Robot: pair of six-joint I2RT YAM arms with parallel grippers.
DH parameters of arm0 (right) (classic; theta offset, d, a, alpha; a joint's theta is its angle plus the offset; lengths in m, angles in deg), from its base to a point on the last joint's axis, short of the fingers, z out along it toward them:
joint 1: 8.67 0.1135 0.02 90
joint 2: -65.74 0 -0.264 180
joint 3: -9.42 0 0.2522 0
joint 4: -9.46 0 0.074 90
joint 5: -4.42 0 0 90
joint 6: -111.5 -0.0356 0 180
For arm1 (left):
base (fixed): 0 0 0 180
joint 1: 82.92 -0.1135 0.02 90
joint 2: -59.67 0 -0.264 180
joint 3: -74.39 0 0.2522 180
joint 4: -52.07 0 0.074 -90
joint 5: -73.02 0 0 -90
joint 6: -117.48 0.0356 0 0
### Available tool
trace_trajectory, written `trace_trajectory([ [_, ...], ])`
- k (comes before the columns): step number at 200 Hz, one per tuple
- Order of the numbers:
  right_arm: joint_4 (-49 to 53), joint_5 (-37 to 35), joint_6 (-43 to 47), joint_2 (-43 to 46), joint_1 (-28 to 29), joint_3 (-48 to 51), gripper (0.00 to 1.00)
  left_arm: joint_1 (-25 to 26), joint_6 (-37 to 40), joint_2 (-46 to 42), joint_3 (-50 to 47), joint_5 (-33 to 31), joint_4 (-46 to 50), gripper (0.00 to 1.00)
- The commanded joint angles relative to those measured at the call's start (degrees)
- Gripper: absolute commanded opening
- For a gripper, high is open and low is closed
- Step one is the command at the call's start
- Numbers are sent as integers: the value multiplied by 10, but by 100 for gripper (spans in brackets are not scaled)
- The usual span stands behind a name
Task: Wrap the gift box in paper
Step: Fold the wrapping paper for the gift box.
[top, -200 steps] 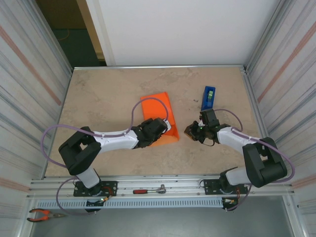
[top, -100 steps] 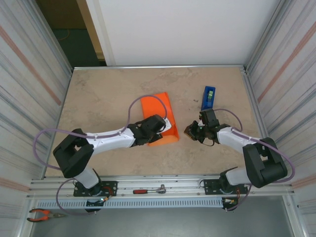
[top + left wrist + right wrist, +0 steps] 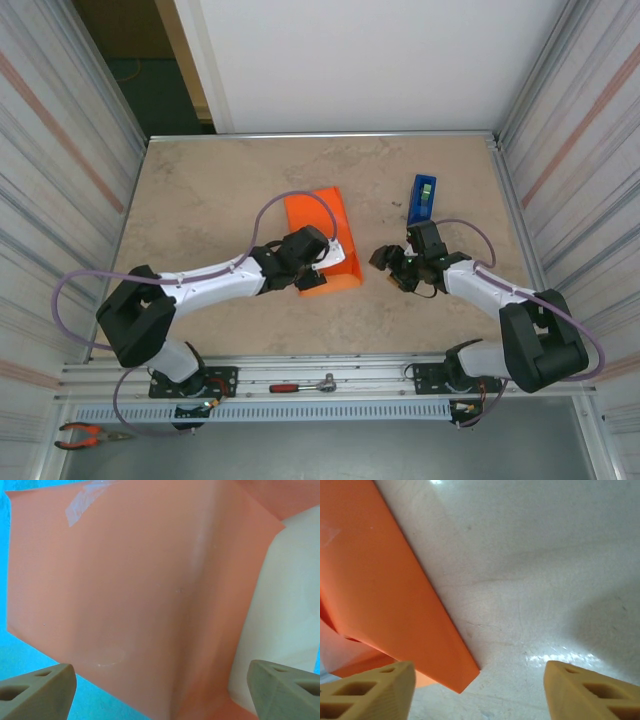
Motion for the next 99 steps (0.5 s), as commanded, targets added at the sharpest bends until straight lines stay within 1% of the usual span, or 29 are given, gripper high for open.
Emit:
trace_trajectory([
  [1, 21, -7, 11, 0, 6, -10, 73, -4, 22, 12, -7, -4, -16, 89],
  [60, 23, -12, 12, -8, 6, -9, 78, -4, 32, 34, -11, 7, -36, 90],
  [99, 23, -13, 11, -10, 7, -9, 79, -4, 38, 43, -22, -9, -61, 90],
])
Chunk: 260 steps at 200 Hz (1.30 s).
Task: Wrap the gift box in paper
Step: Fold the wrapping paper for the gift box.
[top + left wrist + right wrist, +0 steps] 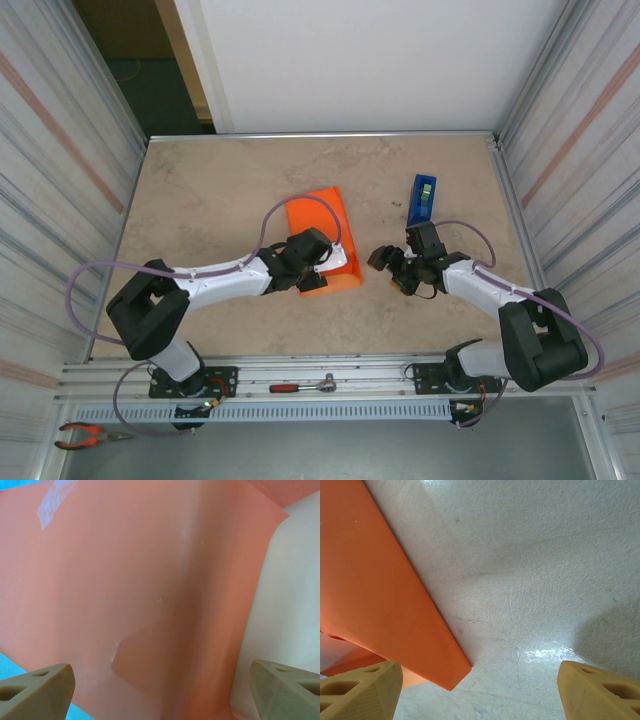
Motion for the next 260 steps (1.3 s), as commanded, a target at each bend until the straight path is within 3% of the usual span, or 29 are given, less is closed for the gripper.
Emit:
trace_trajectory([
  [1, 14, -10, 11, -6, 3, -9, 79, -3, 13, 9, -12, -10, -24, 90],
  [65, 14, -11, 11, -11, 4, -10, 79, -2, 16, 17, -31, -32, -63, 89],
  [126, 15, -12, 11, -8, 7, -6, 79, 12, 18, 31, -49, -64, -94, 70],
  [202, 8, -11, 51, 5, 47, -20, 86, 22, 16, 32, -59, -67, -104, 68],
  [260, 31, -43, 66, -50, 101, -75, 88, 23, 14, 34, -64, -66, -107, 67],
])
